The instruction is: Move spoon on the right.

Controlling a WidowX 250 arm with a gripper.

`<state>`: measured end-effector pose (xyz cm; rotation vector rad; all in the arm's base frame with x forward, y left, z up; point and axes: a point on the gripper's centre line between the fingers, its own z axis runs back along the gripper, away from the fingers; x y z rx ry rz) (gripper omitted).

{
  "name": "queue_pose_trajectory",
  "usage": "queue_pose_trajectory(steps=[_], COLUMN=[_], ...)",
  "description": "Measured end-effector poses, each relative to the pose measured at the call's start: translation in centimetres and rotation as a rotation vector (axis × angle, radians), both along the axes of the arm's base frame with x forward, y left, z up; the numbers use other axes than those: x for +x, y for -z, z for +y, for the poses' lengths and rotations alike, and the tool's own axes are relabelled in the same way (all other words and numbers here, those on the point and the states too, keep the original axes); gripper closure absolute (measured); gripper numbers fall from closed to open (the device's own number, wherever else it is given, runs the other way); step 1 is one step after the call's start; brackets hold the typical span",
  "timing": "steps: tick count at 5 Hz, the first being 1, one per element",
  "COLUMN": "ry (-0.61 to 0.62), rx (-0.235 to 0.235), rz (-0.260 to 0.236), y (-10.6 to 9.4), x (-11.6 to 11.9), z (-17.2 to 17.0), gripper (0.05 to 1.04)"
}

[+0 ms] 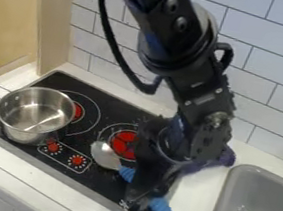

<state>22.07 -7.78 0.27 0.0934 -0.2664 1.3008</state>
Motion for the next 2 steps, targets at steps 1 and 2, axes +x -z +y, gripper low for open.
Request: queue_pose_trajectory(steps=[1,2], ry=[0.016,0.021], rx=[0.005,0.008], rz=[0.007,0.021], y=[-0.05,-0.03], x=[0.44,0.28], z=[-0.07,0.02], gripper=[0.085,0.083])
